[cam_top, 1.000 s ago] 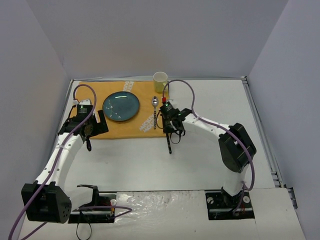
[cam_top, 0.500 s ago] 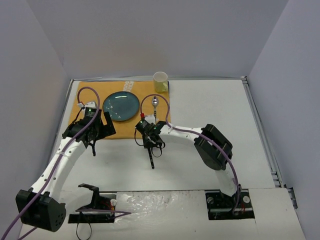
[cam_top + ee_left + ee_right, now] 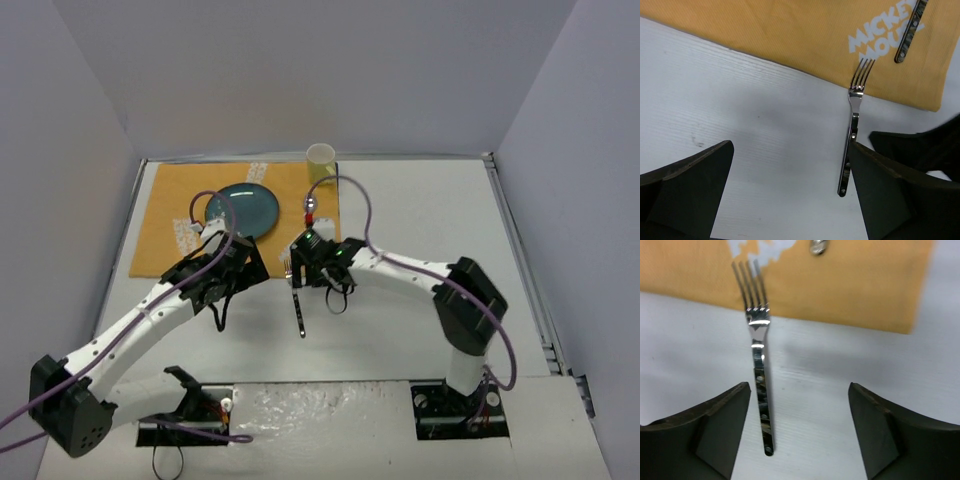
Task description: Set the dinner table for one person
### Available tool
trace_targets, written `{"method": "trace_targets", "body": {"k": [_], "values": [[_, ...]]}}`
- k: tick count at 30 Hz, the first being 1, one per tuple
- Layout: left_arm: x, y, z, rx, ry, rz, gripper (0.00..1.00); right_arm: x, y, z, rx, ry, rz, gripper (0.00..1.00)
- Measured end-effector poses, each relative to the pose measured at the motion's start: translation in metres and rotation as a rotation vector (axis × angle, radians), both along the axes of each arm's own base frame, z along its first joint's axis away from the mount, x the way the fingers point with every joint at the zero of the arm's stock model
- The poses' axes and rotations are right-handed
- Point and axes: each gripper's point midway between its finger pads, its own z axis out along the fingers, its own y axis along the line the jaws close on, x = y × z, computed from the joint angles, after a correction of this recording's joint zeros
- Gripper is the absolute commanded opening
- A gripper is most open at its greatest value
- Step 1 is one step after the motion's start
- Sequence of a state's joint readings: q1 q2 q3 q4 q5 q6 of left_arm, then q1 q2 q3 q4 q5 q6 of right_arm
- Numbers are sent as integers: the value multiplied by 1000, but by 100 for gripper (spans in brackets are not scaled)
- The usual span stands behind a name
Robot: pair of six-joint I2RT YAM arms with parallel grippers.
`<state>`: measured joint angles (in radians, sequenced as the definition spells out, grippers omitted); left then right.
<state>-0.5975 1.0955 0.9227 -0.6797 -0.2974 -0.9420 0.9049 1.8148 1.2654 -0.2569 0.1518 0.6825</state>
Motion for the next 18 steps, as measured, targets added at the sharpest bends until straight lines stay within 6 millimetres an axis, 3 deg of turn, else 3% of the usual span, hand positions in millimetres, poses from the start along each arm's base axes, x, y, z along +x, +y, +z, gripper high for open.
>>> {"method": "trace_targets", "body": {"k": [5,10,13,18], "values": [[2,-23,-10,-30,-5,20,93,35,-89,49,48,-113,-200,99],[-3,-57,-35,-30,33,-16,90,38,-177,55,19,-149,-378,100],[-10,-78,-60,0,86,-51,84,37,-212,54,-3,-150,-441,100],[-20,-110,-98,31,172,-99,74,43,-241,65,6,-174,-500,100]]}}
